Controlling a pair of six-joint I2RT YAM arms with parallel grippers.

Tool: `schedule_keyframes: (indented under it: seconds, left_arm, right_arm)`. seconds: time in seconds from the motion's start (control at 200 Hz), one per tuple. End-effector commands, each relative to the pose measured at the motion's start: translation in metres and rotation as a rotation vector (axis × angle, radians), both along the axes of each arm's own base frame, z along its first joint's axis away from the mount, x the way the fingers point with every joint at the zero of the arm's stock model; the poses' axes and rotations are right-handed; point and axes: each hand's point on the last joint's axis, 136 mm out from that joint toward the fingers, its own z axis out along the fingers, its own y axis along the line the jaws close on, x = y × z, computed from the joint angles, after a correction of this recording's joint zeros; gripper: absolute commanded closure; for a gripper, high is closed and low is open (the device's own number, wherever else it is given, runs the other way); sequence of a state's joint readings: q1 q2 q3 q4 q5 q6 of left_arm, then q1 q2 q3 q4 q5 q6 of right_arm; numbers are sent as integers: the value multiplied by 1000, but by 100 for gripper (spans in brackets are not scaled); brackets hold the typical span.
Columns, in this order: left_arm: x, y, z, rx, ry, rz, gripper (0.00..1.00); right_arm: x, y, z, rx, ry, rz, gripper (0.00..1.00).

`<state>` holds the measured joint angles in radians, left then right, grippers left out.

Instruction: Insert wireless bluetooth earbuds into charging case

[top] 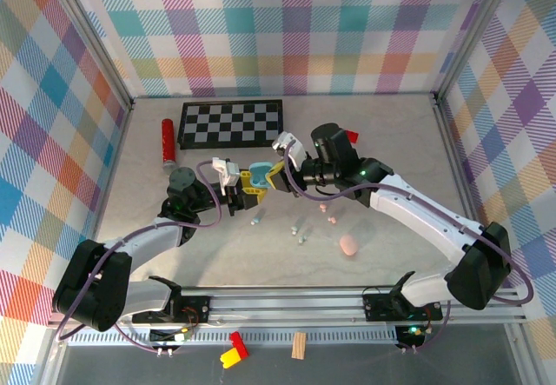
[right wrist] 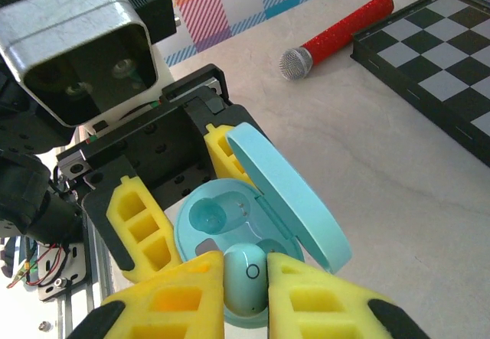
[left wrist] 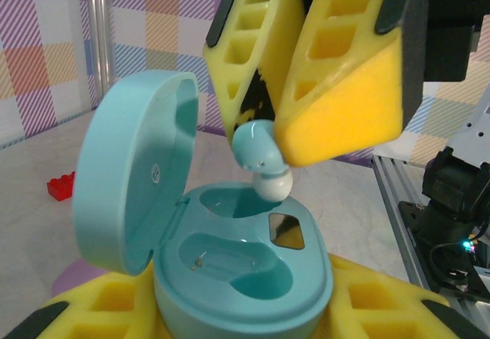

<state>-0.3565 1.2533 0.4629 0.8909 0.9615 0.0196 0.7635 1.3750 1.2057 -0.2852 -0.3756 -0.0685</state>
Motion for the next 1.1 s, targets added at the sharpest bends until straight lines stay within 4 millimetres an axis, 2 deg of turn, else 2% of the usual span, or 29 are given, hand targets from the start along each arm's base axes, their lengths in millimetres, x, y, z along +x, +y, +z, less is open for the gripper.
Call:
schedule_keyframes:
  seconds: [0.0,0.325,0.41,0.52,0.64,0.735,0.81,0.965,1.095]
  left_arm:
    - [-2,1,23,-28,-77,-26,63]
    - [-3,1,25,-43,-79,-31,63]
    - [-2,1,24,-44,-77,-24,63]
    - [0,2,24,-45,-80,-6,63]
    - [4,4,23,-43,-87,18,63]
    - [9,7,21,-36,-92,53,63]
    - [13,12,21,-40,-100,90,63]
    - [24,26,25,-45,-115,174,63]
    - [32,36,27,-51,-130,237,63]
  right_arm:
    - [2,5,10,16,-40,13,84]
    - [7,5,-4,-12,-27,-5,83]
    - [5,4,-2,-8,-24,-2,80]
    - [1,0,9,16,-28,-15,71]
    - [-4,-6,30,99,-31,-42,59]
    - [-8,-10,44,173,-22,-62,54]
    - [-7,-16,47,224,0,-98,49]
    - [17,-41,29,334,106,-293,44]
    - [34,-49,-16,376,256,-426,38]
